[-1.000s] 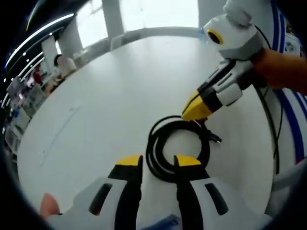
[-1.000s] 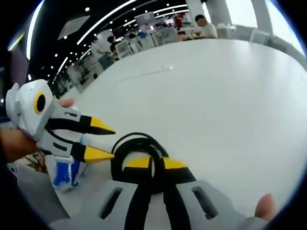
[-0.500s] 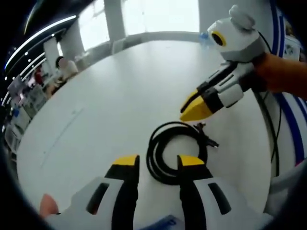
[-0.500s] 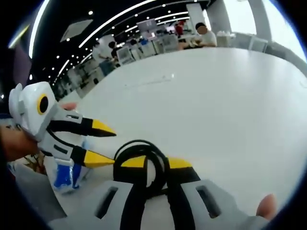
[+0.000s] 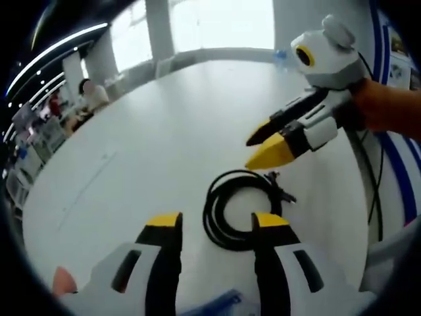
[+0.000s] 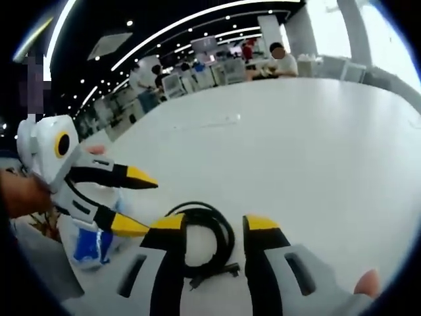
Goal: Arrange the tabletop items into an orderly group along one side of the table until the central work area is clear of visible clutter.
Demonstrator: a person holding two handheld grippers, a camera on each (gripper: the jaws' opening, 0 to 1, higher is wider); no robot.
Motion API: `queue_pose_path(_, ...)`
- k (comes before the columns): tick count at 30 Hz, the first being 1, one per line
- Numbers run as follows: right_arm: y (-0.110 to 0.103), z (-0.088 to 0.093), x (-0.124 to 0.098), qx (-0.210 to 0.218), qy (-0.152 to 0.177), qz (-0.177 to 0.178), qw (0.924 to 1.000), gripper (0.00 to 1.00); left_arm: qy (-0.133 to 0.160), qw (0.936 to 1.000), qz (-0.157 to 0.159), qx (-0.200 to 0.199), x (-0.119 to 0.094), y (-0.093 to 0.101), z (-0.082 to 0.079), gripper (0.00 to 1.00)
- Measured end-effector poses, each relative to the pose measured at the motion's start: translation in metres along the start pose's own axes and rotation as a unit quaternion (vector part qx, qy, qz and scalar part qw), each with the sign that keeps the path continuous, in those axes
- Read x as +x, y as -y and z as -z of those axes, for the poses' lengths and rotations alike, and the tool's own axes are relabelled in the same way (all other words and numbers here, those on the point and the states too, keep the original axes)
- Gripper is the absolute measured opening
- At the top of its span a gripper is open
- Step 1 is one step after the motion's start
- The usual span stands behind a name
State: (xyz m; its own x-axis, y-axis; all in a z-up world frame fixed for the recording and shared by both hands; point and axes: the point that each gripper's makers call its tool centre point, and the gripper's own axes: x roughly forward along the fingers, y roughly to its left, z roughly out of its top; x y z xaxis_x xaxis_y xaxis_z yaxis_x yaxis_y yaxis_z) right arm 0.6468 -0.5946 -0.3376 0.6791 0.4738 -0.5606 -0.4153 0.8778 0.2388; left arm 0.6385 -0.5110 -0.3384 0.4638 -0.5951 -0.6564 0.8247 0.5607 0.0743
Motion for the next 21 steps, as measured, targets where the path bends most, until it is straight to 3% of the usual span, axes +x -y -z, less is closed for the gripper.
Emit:
queue_pose_path(6,-0.005,-0.006,-0.001,-0.001,0.008,-0.002,1.0000,0.37,0.016,0.9998,-0.001,-0.006,-0.010,-0.003,-0.007,0.42)
queue_pose_path(21,-0.036,-0.026,-0.016,-0.018,0.043,-0.021,0.9987,0.43,0.098,0.9941,-0.005,-0.047,-0.063,-0.018,-0.036,0.44)
